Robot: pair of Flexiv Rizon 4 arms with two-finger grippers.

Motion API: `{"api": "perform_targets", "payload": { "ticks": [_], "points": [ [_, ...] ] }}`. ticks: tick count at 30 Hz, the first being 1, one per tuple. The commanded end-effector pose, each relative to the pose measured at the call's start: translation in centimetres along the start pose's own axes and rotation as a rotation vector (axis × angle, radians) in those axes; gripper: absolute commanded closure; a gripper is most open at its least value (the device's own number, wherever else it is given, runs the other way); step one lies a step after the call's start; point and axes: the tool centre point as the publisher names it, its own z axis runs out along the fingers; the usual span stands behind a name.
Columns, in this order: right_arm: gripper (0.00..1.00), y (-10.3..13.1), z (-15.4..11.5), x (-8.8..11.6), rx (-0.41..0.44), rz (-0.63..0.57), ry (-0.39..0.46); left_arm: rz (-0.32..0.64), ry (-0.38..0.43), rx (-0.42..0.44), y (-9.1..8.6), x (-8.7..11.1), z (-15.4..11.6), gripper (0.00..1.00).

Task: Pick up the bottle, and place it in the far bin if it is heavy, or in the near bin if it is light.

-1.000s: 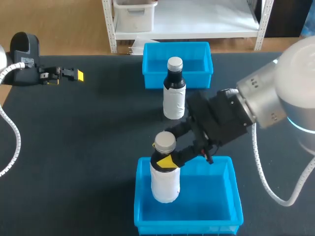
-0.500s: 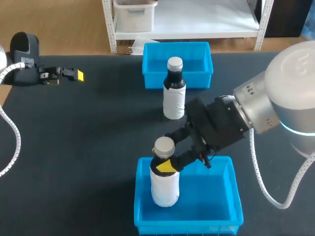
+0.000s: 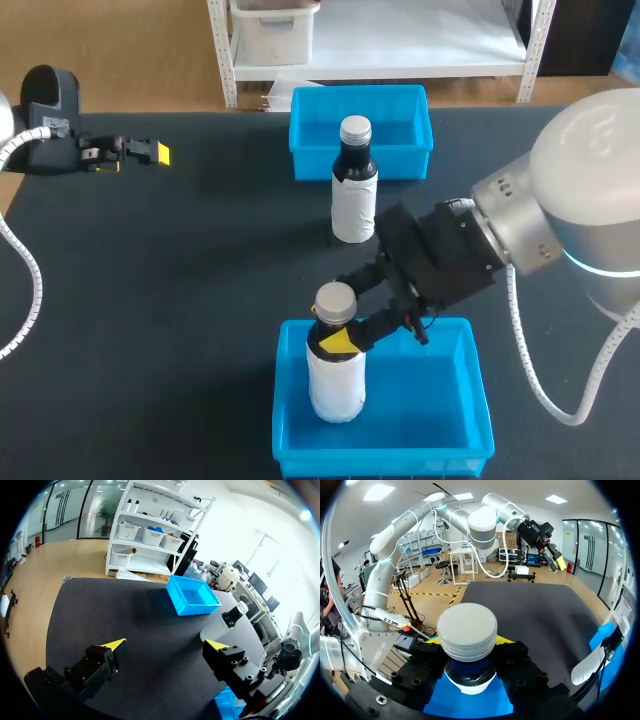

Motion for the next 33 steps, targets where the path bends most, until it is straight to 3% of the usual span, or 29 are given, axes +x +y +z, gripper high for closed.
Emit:
{"api": "perform_targets", "payload": {
  "ticks": [1,11,20,25,33],
  "points": [
    [0.0,-0.1,0.1,0.1,-0.005,0.005,0.01,0.0,0.0,0.0,0.0,0.0,0.0,0.0],
    [0.0,0.0,-1.4,0.2,0.004,0.007,0.029,0.0,0.0,0.0,0.0,0.0,0.0,0.0],
    [0.0,-0.3,-7.4,2.7,0.024,0.034,0.081,0.0,0.0,0.0,0.0,0.0,0.0,0.0],
    [0.0,-2.9,-11.3,4.5,0.095,0.097,0.091,0.0,0.0,0.0,0.0,0.0,0.0,0.0],
    [0.0,-9.8,-15.9,5.4,0.203,0.132,0.078,0.0,0.0,0.0,0.0,0.0,0.0,0.0]
  ]
}}
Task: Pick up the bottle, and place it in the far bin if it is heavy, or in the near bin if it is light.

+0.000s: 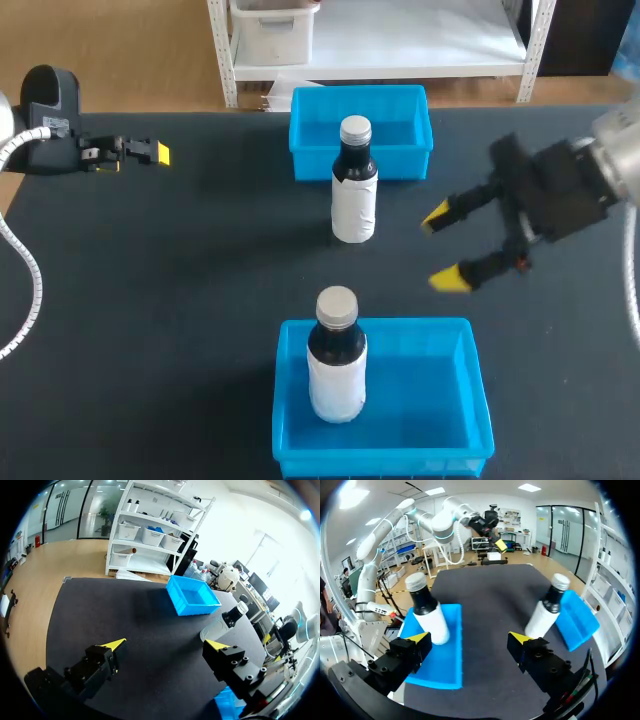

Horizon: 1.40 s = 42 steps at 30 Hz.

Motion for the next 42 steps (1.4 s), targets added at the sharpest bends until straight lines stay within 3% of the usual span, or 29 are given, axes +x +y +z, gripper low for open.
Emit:
{"api": "perform_targets", "payload": {
  "ticks": [1,10,20,31,42],
  "points": [
    [0.0,-3.7,-1.4,-0.3,-0.002,-0.005,-0.007,0.0,0.0,0.0,0.0,0.0,0.0,0.0],
    [0.0,-11.3,-1.5,-1.1,-0.001,-0.034,-0.008,0.0,0.0,0.0,0.0,0.0,0.0,0.0],
    [0.0,-16.4,1.0,-2.2,-0.038,-0.068,-0.037,0.0,0.0,0.0,0.0,0.0,0.0,0.0],
    [0.0,-19.4,4.9,-3.5,-0.055,-0.086,-0.075,0.0,0.0,0.0,0.0,0.0,0.0,0.0],
    [0.0,-19.8,7.1,-4.1,-0.088,-0.073,-0.095,0.0,0.0,0.0,0.0,0.0,0.0,0.0]
  ]
}}
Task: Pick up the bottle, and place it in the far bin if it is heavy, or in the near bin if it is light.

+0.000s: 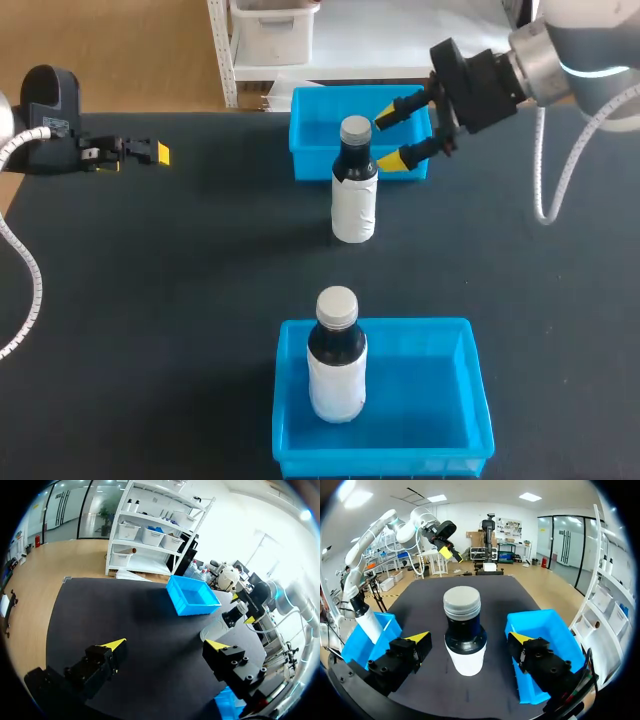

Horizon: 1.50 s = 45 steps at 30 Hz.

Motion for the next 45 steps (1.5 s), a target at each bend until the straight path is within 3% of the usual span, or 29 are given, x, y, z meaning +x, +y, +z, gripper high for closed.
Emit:
{"api": "perform_targets", "payload": {
  "ticks": [1,16,38,39,45],
  "points": [
    [0.0,-0.6,1.0,-0.3,-0.052,-0.003,-0.006,0.0,0.0,0.0,0.0,0.0,0.0,0.0],
    [0.0,0.7,3.5,-1.6,-0.074,0.009,-0.023,0.0,0.0,0.0,0.0,0.0,0.0,0.0],
    [0.0,0.7,4.4,-1.7,-0.051,0.04,-0.028,0.0,0.0,0.0,0.0,0.0,0.0,0.0],
    [0.02,0.6,4.4,-1.7,-0.05,0.04,-0.028,0.0,0.0,0.0,0.0,0.0,0.0,0.0],
    [0.36,0.5,4.3,-1.5,-0.049,0.042,-0.028,0.0,0.0,0.0,0.0,0.0,0.0,0.0]
  ]
}}
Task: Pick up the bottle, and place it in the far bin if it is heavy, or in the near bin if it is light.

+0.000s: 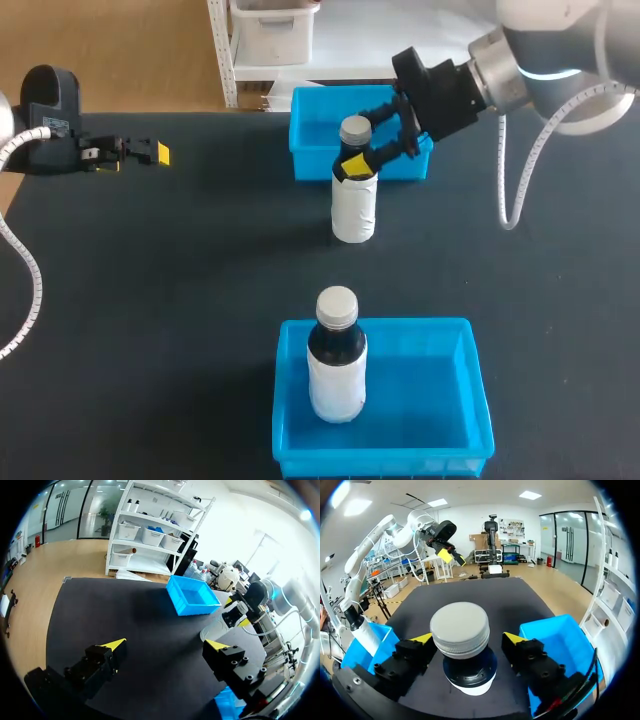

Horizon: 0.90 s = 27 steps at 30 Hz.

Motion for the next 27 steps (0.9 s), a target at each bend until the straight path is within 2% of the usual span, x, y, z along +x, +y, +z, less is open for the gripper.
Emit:
{"api": "perform_targets", "payload": {
  "ticks": [1,5,9,11,14,16,21,27],
  "points": [
    [0.4,-0.1,-0.1,0.1,0.002,0.0,-0.001,0.0,0.0,0.0,0.0,0.0,0.0,0.0],
    [0.5,-0.1,-0.1,0.1,0.003,0.001,-0.003,0.0,0.0,0.0,0.0,0.0,0.0,0.0],
    [0.53,0.0,-0.1,0.1,0.001,-0.001,-0.005,0.0,0.0,0.0,0.0,0.0,0.0,0.0],
    [0.61,0.1,-0.1,0.1,0.0,-0.001,-0.007,0.0,0.0,0.0,0.0,0.0,0.0,0.0],
    [0.79,0.1,-0.2,0.1,0.0,-0.001,-0.008,0.0,0.0,0.0,0.0,0.0,0.0,0.0],
    [1.0,0.2,-0.2,0.2,0.001,-0.002,-0.009,0.0,0.0,0.0,0.0,0.0,0.0,0.0],
    [1.0,0.4,-0.6,-0.3,0.0,-0.013,-0.011,0.0,0.0,0.0,0.0,0.0,0.0,0.0],
    [1.0,0.4,-2.1,-2.2,0.006,-0.035,-0.012,0.0,0.0,0.0,0.0,0.0,0.0,0.0]
  ]
}}
